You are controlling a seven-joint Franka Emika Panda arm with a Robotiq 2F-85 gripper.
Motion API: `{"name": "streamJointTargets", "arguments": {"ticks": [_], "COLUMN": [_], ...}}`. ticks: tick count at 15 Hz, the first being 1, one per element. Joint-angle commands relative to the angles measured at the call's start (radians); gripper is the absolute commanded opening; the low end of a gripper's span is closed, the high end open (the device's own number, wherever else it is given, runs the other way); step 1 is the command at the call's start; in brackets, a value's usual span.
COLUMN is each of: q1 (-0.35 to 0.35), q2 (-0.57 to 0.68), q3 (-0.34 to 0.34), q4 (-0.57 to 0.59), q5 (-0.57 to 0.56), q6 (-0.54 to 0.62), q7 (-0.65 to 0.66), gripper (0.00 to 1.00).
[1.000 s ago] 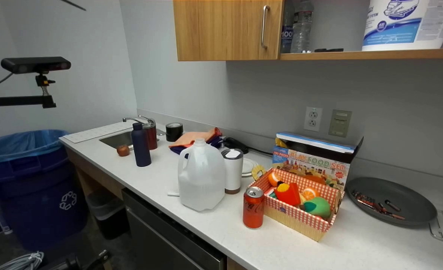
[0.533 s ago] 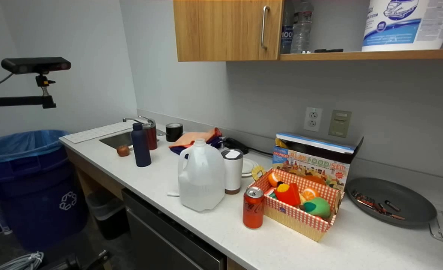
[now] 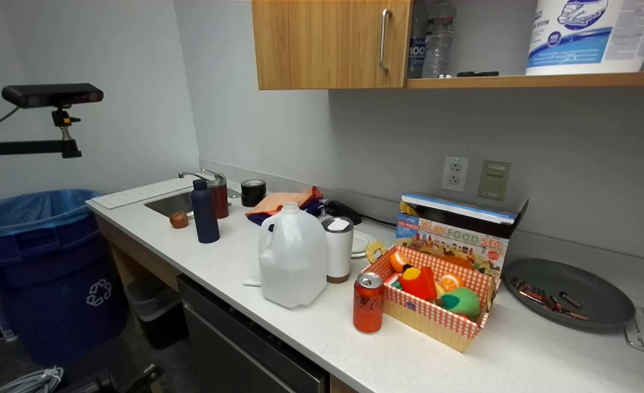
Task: Open the top right cabinet door
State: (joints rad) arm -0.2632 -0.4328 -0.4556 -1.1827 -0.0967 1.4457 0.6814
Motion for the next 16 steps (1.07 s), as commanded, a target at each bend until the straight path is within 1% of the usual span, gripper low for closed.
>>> {"name": "streamJointTargets", "arguments": {"ticks": [1, 3, 16], "q1": [-0.003, -0.004, -0.004], "q2": [-0.003, -0.008, -0.002], "q3": [-0.023, -0.045, -0.042], "q4": [0.011, 0.019, 0.022], "q5": [0.022, 0.04, 0.042], "q6": [-0.008, -0.013, -0.013], "q7": [-0.019, -0.037, -0.037], "gripper": [1.0, 1.0, 1.0]}}
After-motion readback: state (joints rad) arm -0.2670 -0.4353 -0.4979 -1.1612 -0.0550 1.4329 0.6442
